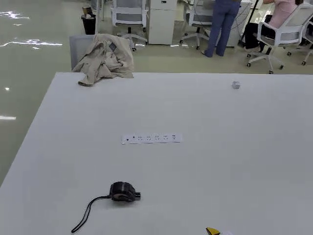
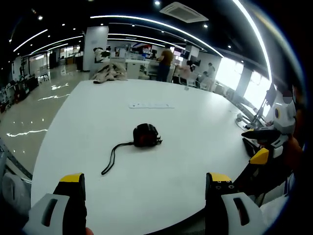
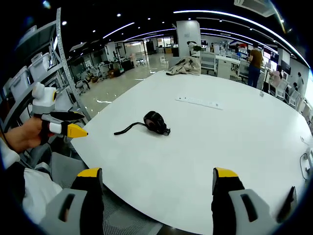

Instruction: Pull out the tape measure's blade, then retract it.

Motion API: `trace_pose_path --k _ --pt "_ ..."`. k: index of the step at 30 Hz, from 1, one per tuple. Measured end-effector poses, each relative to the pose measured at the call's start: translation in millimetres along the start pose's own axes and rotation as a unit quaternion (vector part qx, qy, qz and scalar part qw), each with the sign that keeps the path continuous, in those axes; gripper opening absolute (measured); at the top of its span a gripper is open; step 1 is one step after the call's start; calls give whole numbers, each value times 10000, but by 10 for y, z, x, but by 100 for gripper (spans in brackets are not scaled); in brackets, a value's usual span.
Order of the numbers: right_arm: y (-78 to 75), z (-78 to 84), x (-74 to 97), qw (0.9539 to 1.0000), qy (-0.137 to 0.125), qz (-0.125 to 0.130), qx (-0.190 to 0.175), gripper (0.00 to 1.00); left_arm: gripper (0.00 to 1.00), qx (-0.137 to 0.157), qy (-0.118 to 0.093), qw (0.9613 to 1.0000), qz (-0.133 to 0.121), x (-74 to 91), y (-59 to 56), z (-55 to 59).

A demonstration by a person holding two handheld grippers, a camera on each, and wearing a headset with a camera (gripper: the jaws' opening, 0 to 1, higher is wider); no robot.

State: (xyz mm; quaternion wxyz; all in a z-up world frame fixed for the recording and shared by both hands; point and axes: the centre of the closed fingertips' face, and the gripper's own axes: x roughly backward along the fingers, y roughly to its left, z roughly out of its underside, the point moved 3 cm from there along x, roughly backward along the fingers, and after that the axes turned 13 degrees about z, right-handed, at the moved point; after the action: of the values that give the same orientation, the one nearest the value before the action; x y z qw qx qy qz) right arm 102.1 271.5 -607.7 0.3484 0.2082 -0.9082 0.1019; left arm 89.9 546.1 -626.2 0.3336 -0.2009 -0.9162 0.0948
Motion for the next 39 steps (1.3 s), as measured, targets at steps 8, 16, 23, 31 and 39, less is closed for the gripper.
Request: trace_pose_path --k 8,16,23,31,39 --pt "6 22 12 10000 20 41 5 95 100 19 -8 10000 51 -22 -38 -2" --pt "20 58 27 10000 35 70 -11 95 100 37 -61 10000 17 -5 -31 -37" --pt "16 99 33 9999 61 90 -14 95 100 32 -53 10000 4 4 -33 -19" --pt "10 96 21 9999 51 108 -43 95 100 63 -136 9998 -118 46 24 -44" --pt "18 77 4 9999 55 97 -30 95 100 94 -161 9996 -195 76 55 -46"
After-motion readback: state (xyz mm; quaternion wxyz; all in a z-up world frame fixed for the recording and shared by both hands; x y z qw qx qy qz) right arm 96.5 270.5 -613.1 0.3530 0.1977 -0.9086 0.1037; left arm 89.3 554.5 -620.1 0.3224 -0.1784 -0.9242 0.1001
